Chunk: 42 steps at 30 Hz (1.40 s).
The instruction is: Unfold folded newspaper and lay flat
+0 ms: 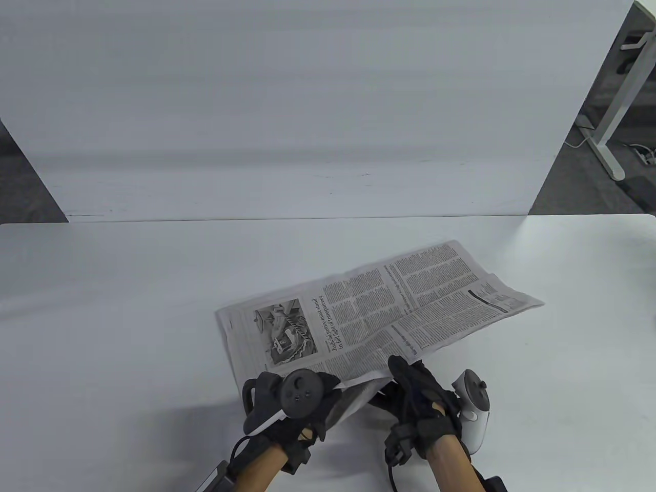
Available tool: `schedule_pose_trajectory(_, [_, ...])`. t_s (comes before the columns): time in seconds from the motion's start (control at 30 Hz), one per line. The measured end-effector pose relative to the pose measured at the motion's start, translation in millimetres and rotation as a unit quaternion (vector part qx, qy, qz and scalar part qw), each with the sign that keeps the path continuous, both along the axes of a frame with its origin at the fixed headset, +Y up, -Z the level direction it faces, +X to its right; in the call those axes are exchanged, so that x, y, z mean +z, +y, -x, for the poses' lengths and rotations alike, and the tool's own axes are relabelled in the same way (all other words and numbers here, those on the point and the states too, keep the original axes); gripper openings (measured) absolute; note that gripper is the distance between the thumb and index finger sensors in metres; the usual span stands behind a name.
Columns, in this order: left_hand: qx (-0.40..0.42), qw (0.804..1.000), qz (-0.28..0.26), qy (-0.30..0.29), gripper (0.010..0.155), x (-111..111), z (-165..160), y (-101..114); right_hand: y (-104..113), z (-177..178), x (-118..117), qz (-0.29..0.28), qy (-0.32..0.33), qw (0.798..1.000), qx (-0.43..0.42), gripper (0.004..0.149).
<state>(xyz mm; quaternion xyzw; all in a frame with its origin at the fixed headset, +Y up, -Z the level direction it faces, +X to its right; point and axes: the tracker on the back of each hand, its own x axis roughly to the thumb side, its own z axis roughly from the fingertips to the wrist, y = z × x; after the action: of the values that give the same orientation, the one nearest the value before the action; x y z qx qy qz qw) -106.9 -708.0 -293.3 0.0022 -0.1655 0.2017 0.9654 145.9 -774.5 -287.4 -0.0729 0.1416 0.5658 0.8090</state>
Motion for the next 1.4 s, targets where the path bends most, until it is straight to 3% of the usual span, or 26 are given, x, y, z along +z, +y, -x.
schedule_pose_trajectory(0.2, [0.02,0.999,0.043,0.009,0.04,-11,6,-9,-1,15,7,0.018,-0.018,0.995,0.093,0.091])
schedule_pose_trajectory(0.53, [0.086,0.993,0.08,0.02,0.04,-22,14,-12,-4,7,3,0.054,-0.062,0.99,0.119,0.062])
schedule_pose_trajectory(0.67, [0.16,0.982,0.074,0.068,0.04,-30,38,-1,6,-9,0,0.047,-0.081,0.983,0.157,0.056])
schedule_pose_trajectory(0.8, [0.217,0.965,0.038,0.14,0.039,-35,82,21,34,-39,-4,0.017,-0.104,0.969,0.221,0.049])
schedule_pose_trajectory(0.97, [0.247,0.941,0.011,0.232,0.039,-39,150,38,69,-87,-11,0.002,-0.167,0.936,0.309,0.046])
schedule_pose_trajectory(1.13, [0.285,0.908,0.043,0.304,0.038,-41,207,29,89,-127,-24,0.004,-0.176,0.904,0.39,0.045])
schedule_pose_trajectory(1.4, [0.229,0.888,0.082,0.39,0.038,-37,267,13,92,-165,-52,0.047,-0.168,0.828,0.533,0.044])
